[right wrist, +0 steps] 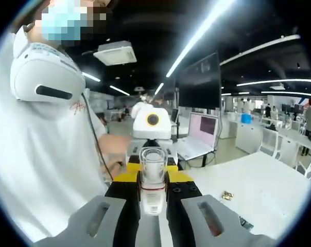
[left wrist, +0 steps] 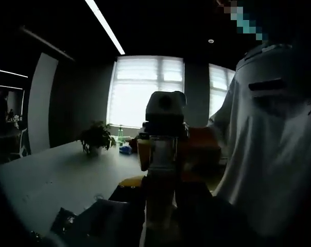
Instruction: Arrange the skincare products in the storage area until every visible bottle or jar stands upright without overlapping.
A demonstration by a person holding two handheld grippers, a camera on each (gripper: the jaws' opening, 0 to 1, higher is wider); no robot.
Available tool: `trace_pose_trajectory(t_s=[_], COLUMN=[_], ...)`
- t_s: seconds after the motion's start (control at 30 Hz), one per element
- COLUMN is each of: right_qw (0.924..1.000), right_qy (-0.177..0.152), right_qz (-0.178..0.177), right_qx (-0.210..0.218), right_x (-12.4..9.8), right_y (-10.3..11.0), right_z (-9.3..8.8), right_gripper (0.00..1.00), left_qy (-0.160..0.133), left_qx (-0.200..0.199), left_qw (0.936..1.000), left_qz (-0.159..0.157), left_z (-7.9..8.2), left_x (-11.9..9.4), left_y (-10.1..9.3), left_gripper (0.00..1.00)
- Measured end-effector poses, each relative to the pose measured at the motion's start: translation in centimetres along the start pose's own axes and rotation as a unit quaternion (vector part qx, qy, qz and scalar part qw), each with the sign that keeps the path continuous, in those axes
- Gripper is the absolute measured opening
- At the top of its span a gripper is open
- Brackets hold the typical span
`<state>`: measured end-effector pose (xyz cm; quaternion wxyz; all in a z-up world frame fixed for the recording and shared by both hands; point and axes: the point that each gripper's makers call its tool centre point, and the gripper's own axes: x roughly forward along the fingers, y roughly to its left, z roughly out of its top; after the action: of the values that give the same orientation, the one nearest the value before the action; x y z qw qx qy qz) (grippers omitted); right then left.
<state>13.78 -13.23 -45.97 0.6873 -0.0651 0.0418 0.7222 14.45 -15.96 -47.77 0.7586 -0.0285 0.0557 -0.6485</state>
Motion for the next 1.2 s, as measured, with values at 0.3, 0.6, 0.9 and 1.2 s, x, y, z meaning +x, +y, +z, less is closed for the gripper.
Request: trace_pose_trajectory(t_s=[0.3, 0.6, 0.9, 1.2], right_qw=[0.9989, 0.9975, 0.9937, 0.9904], right_qy=[-0.006, 0.028, 0.056, 0.081], right_qz=[-0.033, -0.054, -0.093, -0.107], right_qx=[0.033, 0.036, 0.031, 0.033], right_x=[-1.8, -2.8, -4.9, -5.8], right_y=[-2.1, -3.6, -6.0, -8.1], right_z=[-4.7, -8.3, -14.0, -19.1], right_gripper=[0.17, 0.17, 0.18, 0.18], left_qy=[0.027, 0.039, 0.055, 0.066], left_qx=[-0.034, -0.055, -0.085, -0.095], left_qw=[0.9986, 0.9946, 0.9838, 0.9662], left_qz=[0.031, 0.079, 0.148, 0.230], left_z=[-3.7, -6.3, -9.2, -10.6], left_x=[1.5, 1.8, 0.6, -3.0], left_y=[1.7, 3.8, 6.7, 10.3], left_gripper=[0.40, 0.54, 0.68, 0.92])
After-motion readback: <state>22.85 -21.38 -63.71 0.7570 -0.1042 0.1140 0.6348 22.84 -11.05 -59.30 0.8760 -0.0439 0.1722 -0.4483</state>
